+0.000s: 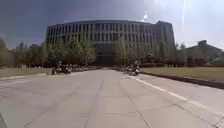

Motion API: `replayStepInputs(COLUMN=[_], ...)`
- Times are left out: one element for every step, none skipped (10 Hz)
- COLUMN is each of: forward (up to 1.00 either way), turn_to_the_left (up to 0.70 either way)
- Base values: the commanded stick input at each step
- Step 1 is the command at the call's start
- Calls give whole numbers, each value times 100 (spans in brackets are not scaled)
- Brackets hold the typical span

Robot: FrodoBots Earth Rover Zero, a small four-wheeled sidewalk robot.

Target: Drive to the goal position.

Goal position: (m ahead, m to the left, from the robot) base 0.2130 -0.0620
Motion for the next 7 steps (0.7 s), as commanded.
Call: replayStepInputs(forward=[70,70,70,70,70,70,70], turn_to_the_left=[1,1,1,1,1,1,1])
